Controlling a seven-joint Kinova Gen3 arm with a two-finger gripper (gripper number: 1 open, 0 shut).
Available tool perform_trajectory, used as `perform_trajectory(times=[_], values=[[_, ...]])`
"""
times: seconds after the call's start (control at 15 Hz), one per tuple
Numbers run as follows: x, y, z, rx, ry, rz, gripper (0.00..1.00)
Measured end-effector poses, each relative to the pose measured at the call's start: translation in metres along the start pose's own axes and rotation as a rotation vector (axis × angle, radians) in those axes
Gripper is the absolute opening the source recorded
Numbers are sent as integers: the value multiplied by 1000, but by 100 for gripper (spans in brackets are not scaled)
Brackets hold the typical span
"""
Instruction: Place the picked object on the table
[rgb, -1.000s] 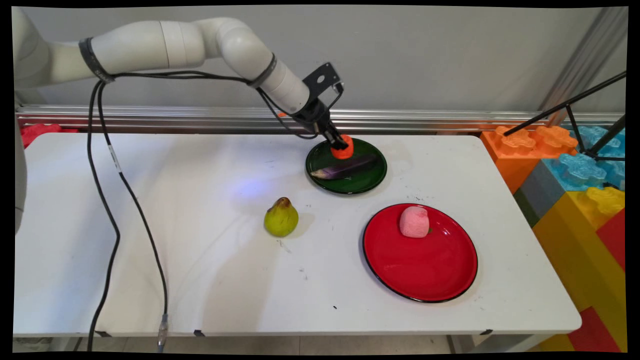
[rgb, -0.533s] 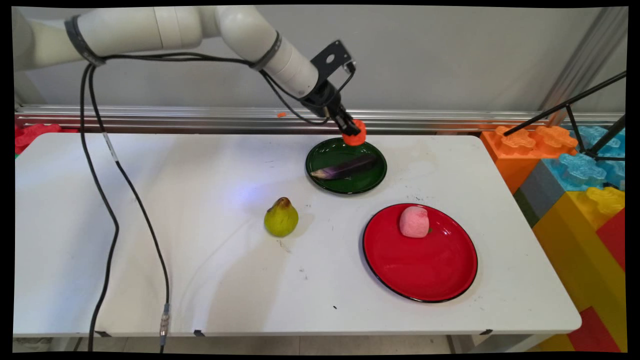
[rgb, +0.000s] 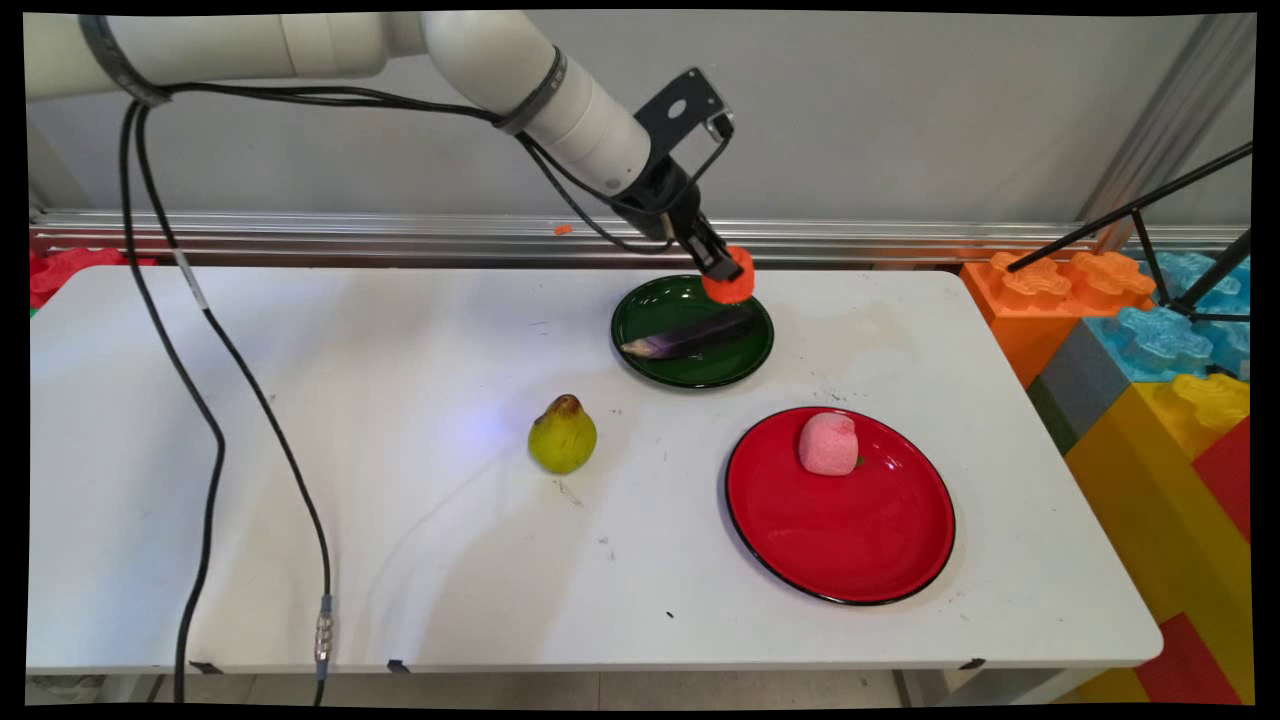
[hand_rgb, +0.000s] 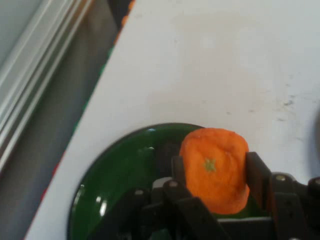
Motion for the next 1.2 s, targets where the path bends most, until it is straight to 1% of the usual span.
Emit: perform_trajectory(times=[0.33, 0.6, 0.87, 0.93, 1.2], values=[[-6, 29, -11, -30, -26, -16, 0], [-22, 60, -27, -70, -68, -42, 0], [-47, 93, -44, -138, -125, -31, 0], [-55, 102, -49, -165, -139, -11, 0], [-76, 122, -54, -233, -169, 58, 0]])
